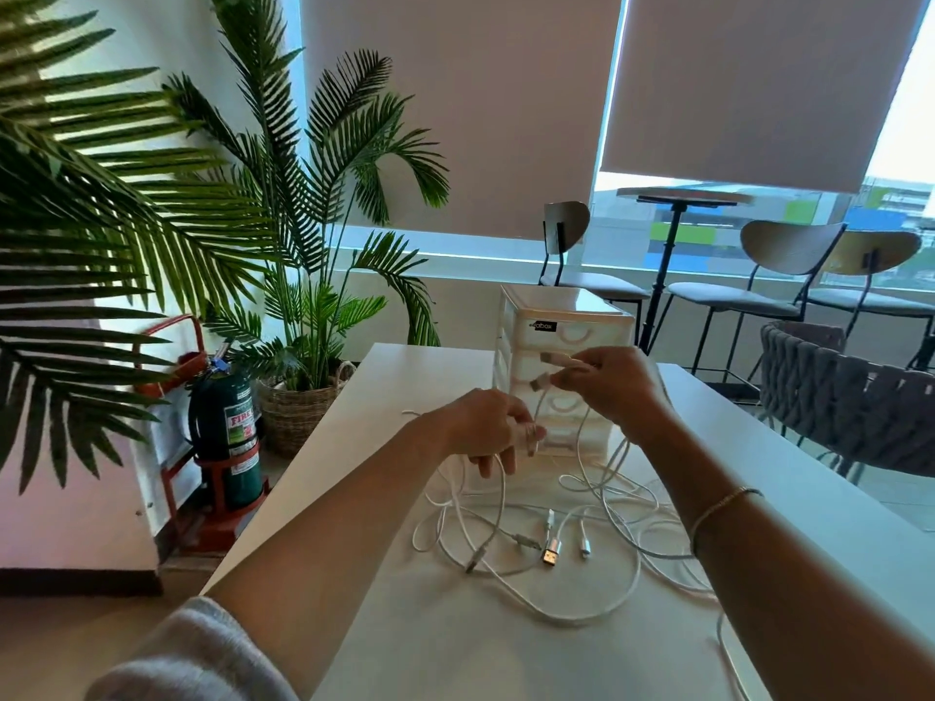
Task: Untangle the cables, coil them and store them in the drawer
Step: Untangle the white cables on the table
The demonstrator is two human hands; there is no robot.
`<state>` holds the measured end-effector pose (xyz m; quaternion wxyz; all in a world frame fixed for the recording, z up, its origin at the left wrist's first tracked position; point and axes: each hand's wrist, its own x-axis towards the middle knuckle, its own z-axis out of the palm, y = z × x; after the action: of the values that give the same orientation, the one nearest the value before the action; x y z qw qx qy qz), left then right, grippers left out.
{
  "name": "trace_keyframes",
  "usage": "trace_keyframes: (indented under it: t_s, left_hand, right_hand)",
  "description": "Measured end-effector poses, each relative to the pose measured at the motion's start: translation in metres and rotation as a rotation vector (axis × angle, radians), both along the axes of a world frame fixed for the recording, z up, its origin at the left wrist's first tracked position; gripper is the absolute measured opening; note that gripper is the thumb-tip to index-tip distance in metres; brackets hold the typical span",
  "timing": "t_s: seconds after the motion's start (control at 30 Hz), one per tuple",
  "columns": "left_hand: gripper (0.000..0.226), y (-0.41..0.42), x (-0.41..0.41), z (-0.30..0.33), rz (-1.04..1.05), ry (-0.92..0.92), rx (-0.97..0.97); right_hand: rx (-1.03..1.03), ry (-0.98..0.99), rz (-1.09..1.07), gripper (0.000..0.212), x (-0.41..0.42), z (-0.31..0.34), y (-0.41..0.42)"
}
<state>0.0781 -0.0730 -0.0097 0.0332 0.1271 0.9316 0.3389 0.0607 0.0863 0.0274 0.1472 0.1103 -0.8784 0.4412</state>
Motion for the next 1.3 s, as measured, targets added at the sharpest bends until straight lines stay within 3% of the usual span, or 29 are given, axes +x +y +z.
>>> trace_keyframes:
  t_s: [0.07,0.2,0.3,0.47,0.67,0.73,0.8,0.87,0.93,1.07,1.3]
  left_hand:
    - [0.027,0.002,-0.001,-0.005,0.000,-0.038,-0.094]
    - [0.033,-0.006,-0.003,-0.023,0.087,-0.139,-0.302]
    - [0.027,-0.011,-0.003,-0.037,0.074,-0.073,-0.499]
    - [0.031,0.006,-0.003,-0.064,-0.026,-0.035,-0.470]
    - [0.022,0.003,-0.008,-0.079,0.071,0.004,-0.495]
    - [0.017,0.001,-0.009,-0.075,0.169,0.053,-0.312]
    - [0.009,0.001,-0.008,-0.062,0.281,0.132,0.070]
    - [0.013,0.006,-0.008,-0.044,0.357,0.150,0.493]
    - [0.012,0.012,-0.007,-0.028,0.354,0.094,0.771]
    - [0.009,0.024,-0.007,-0.012,0.289,-0.002,0.984]
    - [0.012,0.036,-0.004,0.006,0.202,0.002,1.104]
  right_hand:
    - [0.006,0.017,-0.058,0.011,-0.002,0.003,0.008]
    - [0.067,0.038,-0.261,0.023,-0.013,0.008,0.030]
    - [0.197,0.027,-0.374,0.024,-0.020,0.007,0.047]
    - [0.370,-0.042,-0.508,0.026,-0.022,-0.007,0.062]
    - [0.470,-0.252,-0.423,0.032,-0.020,-0.031,0.073]
    - [0.437,-0.272,-0.358,0.041,-0.018,-0.032,0.069]
    - [0.314,-0.287,-0.237,0.046,-0.014,-0.031,0.060]
    - [-0.049,-0.371,-0.055,0.033,-0.010,-0.032,0.049]
    - [-0.356,-0.421,0.101,0.019,-0.003,-0.032,0.037]
    - [-0.507,-0.364,0.268,0.017,0.008,-0.030,0.011]
    - [-0.589,-0.220,0.289,0.017,0.014,-0.036,-0.013]
